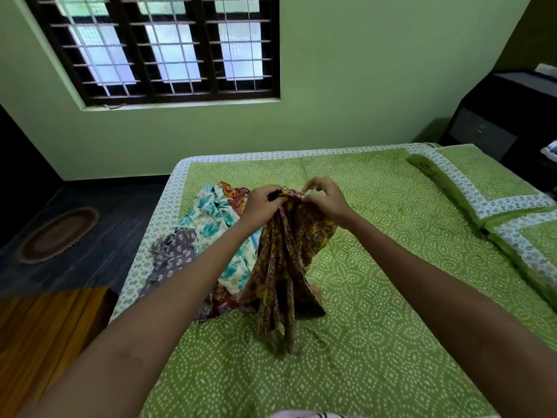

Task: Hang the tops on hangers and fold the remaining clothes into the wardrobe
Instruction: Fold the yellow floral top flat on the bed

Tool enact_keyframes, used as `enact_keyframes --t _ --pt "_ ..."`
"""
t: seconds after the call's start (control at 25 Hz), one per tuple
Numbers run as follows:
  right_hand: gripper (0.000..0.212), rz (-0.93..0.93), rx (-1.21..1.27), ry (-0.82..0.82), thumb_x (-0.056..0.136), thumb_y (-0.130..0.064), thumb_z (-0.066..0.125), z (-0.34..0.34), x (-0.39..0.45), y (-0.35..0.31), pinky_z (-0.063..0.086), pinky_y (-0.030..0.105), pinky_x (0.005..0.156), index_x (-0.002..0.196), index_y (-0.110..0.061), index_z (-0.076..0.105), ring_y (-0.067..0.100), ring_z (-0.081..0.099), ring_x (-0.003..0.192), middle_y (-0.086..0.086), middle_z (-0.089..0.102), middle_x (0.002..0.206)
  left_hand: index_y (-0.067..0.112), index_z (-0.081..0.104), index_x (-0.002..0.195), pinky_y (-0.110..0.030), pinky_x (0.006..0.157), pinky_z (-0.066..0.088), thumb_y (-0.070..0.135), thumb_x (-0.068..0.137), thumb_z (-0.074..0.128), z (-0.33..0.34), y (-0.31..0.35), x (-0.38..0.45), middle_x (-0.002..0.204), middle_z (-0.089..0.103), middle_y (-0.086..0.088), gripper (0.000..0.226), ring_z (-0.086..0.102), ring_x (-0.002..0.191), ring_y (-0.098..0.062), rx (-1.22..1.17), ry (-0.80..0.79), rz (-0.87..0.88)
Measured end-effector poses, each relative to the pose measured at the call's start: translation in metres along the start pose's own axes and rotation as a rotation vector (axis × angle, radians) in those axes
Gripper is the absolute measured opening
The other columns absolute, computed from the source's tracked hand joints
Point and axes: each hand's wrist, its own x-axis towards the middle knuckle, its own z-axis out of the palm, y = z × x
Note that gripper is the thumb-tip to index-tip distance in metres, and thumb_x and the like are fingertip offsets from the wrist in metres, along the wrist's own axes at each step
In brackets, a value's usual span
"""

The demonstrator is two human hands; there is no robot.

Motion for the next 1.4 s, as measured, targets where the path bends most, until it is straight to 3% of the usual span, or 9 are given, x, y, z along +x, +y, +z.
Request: enact_keyframes --t 0.12,0.2,0.36,0.6,0.72,0.92,1.04,1.24,1.4 --pt "0.015 -0.067 -0.092 -0.151 0.072 -0.010 0.077 0.001 -0.004 0.010 0.039 0.033 0.088 0.083 -0.016 0.069 0.026 0.050 0.102 0.006 0.053 0.098 -0.003 0.068 0.097 -0.041 0.080 0.050 0.007 0.087 0.063 -0.013 -0.005 0.006 0.093 0.068 -0.017 0.015 0.063 0.091 -0.029 -0.004 -0.006 -0.019" --pt "0.021 -0.130 -0.152 -0.108 0.068 -0.013 0.080 0.005 -0.008 0.010 0.041 0.037 0.092 0.086 -0.014 0.071 0.024 0.051 0.102 0.004 0.055 0.098 -0.001 0.065 0.095 -0.043 0.081 0.049 0.006 0.088 0.061 -0.019 -0.007 0.009 0.091 0.066 -0.015 0.011 0.062 0.090 -0.028 -0.027 -0.016 -0.032" --pt "0.045 -0.208 -0.163 -0.122 0.069 -0.022 0.081 0.015 0.001 -0.013 0.035 0.033 0.093 0.111 -0.014 0.066 0.019 0.044 0.111 0.006 0.054 0.113 0.002 0.060 0.093 -0.044 0.077 0.048 0.006 0.090 0.058 -0.029 -0.001 0.010 0.089 0.061 -0.018 0.005 0.057 0.084 -0.025 -0.033 -0.083 -0.019" --pt "0.036 0.092 -0.808 -0.289 0.082 -0.030 0.064 -0.002 0.012 0.015 0.036 0.044 0.097 0.110 -0.007 0.062 0.033 0.056 0.108 0.016 0.062 0.111 0.017 0.046 0.078 -0.032 0.068 0.042 0.007 0.087 0.063 -0.066 -0.001 0.020 0.076 0.052 -0.003 0.023 0.049 0.072 -0.014 -0.081 0.046 -0.067" --pt "0.033 0.052 -0.847 -0.272 0.086 -0.032 0.063 -0.031 0.015 0.016 0.037 0.041 0.094 0.106 -0.007 0.069 0.034 0.056 0.105 0.019 0.064 0.104 0.018 0.041 0.081 -0.027 0.064 0.038 0.006 0.082 0.069 -0.094 -0.017 0.016 0.074 0.046 0.003 0.031 0.044 0.068 -0.012 0.012 0.029 -0.048" --pt "0.022 -0.131 -0.869 -0.317 0.082 -0.015 0.063 -0.054 0.038 -0.006 0.039 0.035 0.065 0.086 0.005 0.071 0.036 0.058 0.076 0.027 0.064 0.083 0.005 0.058 0.109 -0.014 0.071 0.039 -0.004 0.083 0.061 -0.103 -0.015 0.014 0.095 0.059 -0.006 0.027 0.052 0.086 -0.019 0.388 -0.300 0.212" --pt "0.020 -0.160 -0.915 -0.347 0.082 -0.011 0.063 -0.065 0.042 -0.018 0.032 0.032 0.059 0.085 0.008 0.070 0.027 0.050 0.065 0.028 0.064 0.080 0.000 0.065 0.109 -0.022 0.074 0.038 -0.003 0.083 0.060 -0.101 -0.008 0.021 0.102 0.064 -0.016 0.026 0.052 0.091 -0.016 0.538 -0.425 0.220" --pt "0.019 -0.202 -0.860 -0.139 0.080 -0.008 0.063 -0.085 0.040 -0.025 0.042 0.034 0.067 0.094 0.000 0.073 0.034 0.059 0.079 0.023 0.068 0.086 -0.005 0.070 0.091 -0.025 0.056 0.031 0.007 0.079 0.072 -0.104 0.007 0.037 0.083 0.063 -0.017 0.017 0.051 0.075 -0.019 0.513 -0.278 0.169" --pt "0.021 -0.098 -0.921 -0.206 0.085 -0.013 0.058 -0.096 0.023 -0.020 0.045 0.033 0.066 0.097 -0.004 0.073 0.033 0.061 0.082 0.019 0.069 0.091 -0.007 0.070 0.091 -0.024 0.061 0.033 0.010 0.077 0.074 -0.091 0.019 0.049 0.079 0.059 -0.011 0.023 0.051 0.073 -0.019 0.556 -0.350 0.135"
